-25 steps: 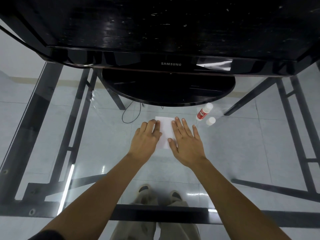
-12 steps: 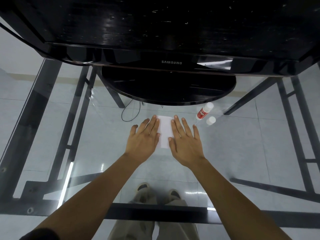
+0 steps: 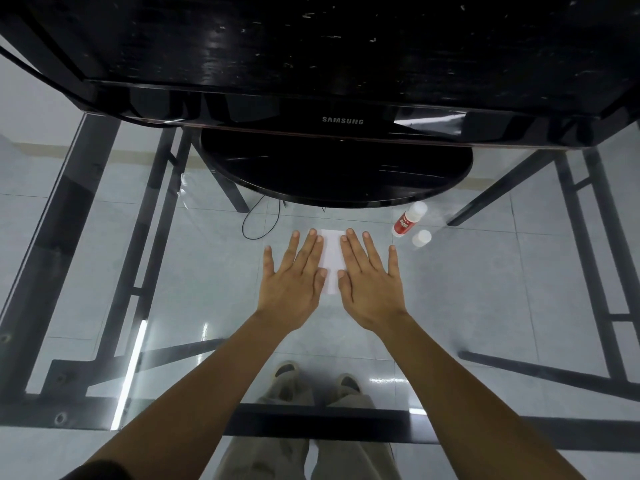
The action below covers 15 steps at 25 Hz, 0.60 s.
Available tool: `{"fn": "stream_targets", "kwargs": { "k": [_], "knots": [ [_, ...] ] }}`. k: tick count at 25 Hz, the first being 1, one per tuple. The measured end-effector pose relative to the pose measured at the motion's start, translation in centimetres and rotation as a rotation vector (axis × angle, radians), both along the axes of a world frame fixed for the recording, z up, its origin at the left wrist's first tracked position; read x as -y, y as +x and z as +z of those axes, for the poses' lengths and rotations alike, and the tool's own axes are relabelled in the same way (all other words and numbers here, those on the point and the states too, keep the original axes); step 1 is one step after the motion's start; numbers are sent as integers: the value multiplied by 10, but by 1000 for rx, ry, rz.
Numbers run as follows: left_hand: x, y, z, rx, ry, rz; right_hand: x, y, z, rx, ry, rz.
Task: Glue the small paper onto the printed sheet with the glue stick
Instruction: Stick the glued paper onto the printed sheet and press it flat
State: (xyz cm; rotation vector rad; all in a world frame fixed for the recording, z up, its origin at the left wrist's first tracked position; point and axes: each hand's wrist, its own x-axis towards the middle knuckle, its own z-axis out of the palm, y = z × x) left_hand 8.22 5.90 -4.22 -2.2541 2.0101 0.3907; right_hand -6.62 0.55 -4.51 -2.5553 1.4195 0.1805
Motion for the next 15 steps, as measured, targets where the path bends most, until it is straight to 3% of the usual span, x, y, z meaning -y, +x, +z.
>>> {"fn": "stream_targets", "kwargs": {
  "k": [8, 12, 15],
  "knots": [
    [-40, 0, 8, 21, 12, -70, 0, 1, -1, 45, 4, 1],
    [-39, -6, 11, -64, 40, -230, 0, 0, -1, 55, 15, 9],
    [-53, 10, 15, -16, -35, -334, 1, -1, 1, 68, 24, 7]
  ]
}}
